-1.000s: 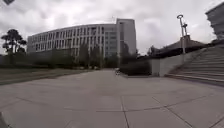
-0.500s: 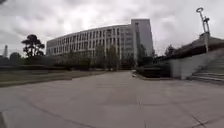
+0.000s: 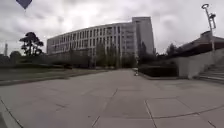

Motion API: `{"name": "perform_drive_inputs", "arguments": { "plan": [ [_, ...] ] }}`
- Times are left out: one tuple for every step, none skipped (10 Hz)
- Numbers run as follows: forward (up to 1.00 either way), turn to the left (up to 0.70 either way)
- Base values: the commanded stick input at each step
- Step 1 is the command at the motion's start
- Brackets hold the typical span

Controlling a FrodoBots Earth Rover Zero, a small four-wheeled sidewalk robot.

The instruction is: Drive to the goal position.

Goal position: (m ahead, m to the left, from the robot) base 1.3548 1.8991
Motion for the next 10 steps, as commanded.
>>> {"name": "perform_drive_inputs", "arguments": {
  "plan": [
    [1.00,-0.36],
    [1.00,-0.22],
    [1.00,0.04],
    [1.00,0.04],
    [1.00,0.04],
    [1.00,0.04],
    [1.00,0.04],
    [1.00,0.04],
    [1.00,0.04],
    [1.00,0.04]
  ]
}}
